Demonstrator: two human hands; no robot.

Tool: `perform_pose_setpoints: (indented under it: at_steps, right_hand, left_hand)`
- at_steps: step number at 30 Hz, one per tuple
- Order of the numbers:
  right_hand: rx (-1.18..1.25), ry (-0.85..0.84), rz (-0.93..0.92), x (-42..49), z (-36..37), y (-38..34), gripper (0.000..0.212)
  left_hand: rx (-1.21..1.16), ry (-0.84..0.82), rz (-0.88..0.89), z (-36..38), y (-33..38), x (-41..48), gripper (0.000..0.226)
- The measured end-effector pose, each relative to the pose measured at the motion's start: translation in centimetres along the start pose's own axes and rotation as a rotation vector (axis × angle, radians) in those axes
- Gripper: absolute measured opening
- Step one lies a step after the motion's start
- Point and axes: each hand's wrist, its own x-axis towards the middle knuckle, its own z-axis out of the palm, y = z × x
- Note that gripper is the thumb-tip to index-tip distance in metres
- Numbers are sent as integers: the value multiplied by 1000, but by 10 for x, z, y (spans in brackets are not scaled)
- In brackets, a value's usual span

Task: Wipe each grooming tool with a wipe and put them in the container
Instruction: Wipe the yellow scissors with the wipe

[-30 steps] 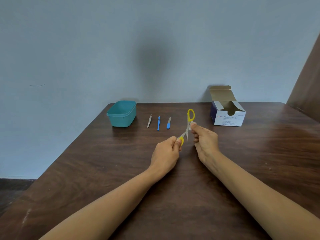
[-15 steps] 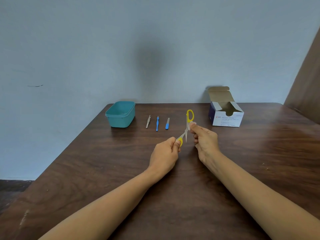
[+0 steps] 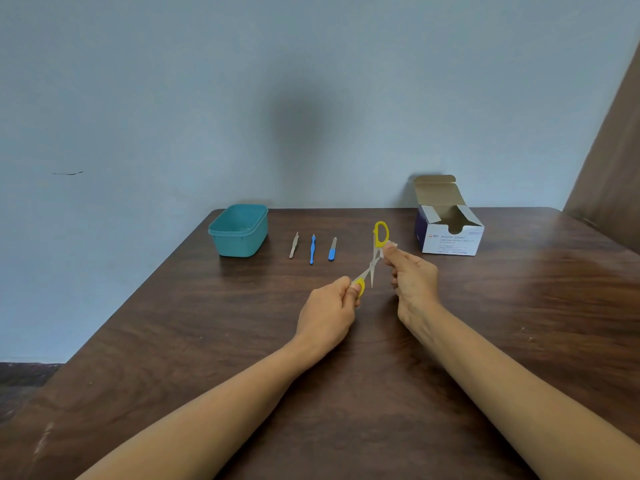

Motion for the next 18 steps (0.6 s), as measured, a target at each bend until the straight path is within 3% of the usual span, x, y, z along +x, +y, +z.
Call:
perform_pose_setpoints:
  at_steps: [6,12,18]
  right_hand:
    - [-45,-72,52,-6,2,7,23]
    - [-82,0,3,1,1,7,14]
    - [25,73,67,15,-8,-8,21]
  left_hand:
    - [-29,10,-6,-2,-1,0,36]
    - [-16,-3,3,-1,2,0,35]
    - [9,-22,14,-1,1,-1,34]
